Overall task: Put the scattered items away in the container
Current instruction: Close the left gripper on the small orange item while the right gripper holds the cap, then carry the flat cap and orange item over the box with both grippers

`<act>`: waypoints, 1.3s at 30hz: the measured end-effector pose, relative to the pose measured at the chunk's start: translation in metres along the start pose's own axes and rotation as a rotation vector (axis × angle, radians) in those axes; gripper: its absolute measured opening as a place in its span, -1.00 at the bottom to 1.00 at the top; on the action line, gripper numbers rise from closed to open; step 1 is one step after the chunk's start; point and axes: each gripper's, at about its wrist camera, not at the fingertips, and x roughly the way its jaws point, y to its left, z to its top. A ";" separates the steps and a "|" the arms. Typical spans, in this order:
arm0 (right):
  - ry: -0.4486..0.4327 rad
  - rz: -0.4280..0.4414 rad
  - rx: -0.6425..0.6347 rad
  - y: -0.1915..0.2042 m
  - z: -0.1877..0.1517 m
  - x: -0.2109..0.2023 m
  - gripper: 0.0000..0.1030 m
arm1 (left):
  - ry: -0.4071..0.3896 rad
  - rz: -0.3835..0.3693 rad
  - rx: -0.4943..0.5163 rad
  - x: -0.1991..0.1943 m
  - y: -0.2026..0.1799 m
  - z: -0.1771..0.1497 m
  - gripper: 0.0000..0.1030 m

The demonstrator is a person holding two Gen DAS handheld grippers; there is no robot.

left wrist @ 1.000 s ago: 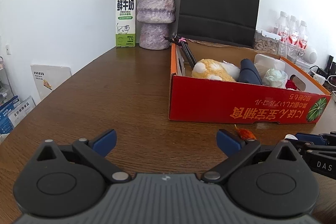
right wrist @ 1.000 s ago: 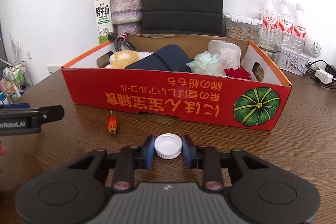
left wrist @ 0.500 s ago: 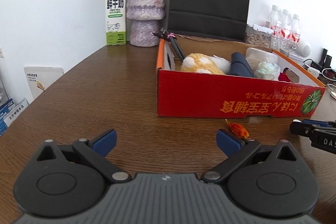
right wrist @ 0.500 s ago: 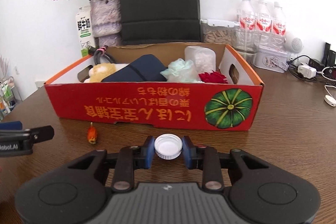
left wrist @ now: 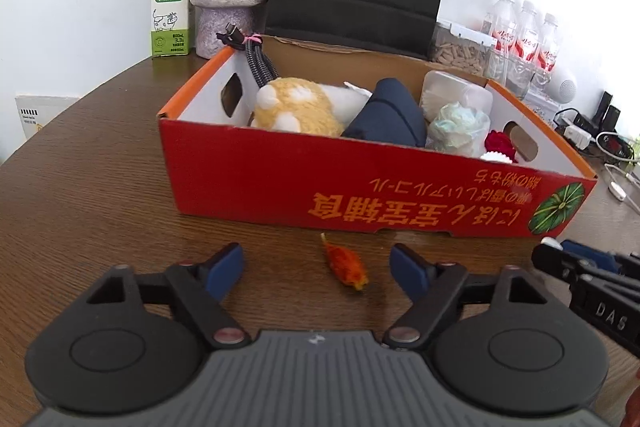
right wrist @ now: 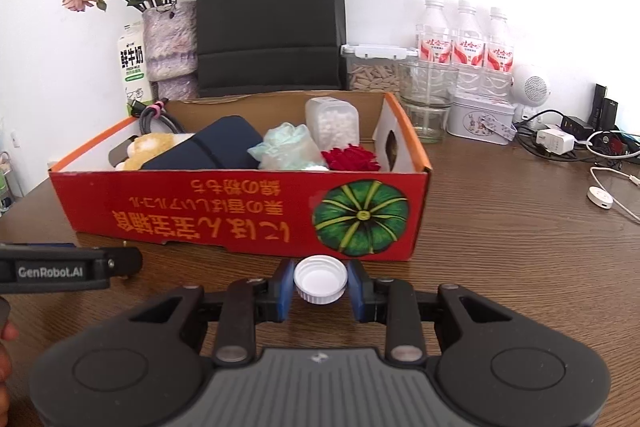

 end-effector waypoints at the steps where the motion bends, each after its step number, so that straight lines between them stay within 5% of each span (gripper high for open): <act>1: 0.004 0.002 0.001 -0.001 0.000 0.001 -0.47 | 0.001 -0.002 -0.002 0.001 -0.001 0.001 0.26; 5: 0.003 0.010 -0.011 0.001 -0.001 0.001 -0.47 | 0.002 0.043 0.047 0.000 -0.011 -0.001 -0.54; 9: -0.006 0.009 -0.027 0.004 -0.001 -0.001 -0.47 | 0.003 0.017 0.031 -0.002 -0.008 -0.003 -0.70; 22: -0.080 0.006 -0.073 0.013 -0.002 -0.013 -0.47 | -0.021 -0.001 0.012 -0.010 0.002 -0.004 -0.74; 39: -0.347 -0.007 -0.017 0.007 0.027 -0.041 -0.47 | -0.278 -0.091 0.068 -0.061 -0.033 0.028 -0.74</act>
